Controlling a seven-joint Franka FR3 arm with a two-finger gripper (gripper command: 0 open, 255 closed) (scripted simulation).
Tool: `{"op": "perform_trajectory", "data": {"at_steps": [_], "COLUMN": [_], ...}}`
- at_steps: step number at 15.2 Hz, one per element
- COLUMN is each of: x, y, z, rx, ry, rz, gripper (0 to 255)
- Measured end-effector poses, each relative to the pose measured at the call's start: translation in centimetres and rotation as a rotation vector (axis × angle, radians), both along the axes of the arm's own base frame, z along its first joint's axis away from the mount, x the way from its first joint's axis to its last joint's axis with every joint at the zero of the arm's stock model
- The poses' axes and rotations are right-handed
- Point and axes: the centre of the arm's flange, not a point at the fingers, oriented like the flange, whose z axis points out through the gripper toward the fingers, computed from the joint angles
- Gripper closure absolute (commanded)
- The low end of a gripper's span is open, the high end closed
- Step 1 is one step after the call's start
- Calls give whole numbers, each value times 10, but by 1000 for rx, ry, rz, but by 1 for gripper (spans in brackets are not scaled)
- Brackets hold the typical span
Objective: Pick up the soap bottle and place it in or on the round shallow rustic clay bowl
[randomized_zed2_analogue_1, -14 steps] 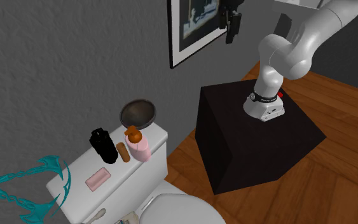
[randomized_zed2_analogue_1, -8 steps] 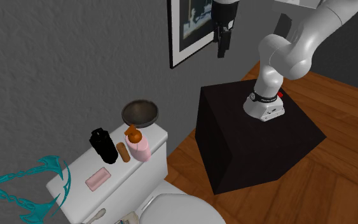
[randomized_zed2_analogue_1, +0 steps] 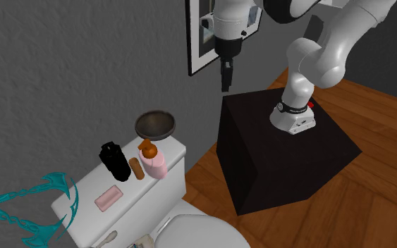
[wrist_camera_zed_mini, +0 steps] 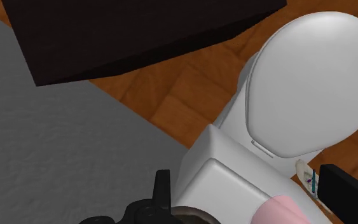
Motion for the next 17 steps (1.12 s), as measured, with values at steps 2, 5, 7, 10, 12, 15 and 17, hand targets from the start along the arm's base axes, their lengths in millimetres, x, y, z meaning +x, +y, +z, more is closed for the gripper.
{"op": "perform_trajectory", "data": {"at_steps": [2,5,7,10,12,15,17], "x": [18,43,63,89,107,135,153], "y": [11,23,31,41,48,57,65], "z": [-18,-45,-60,-87,-102,-127,-145], "rx": [4,11,15,22,27,33,38], "ry": [-6,-16,-23,-32,-38,-48,-55], "rz": [-25,-63,-88,-126,-151,-188,-213], "gripper": [0,0,0,0,0,0,0]}}
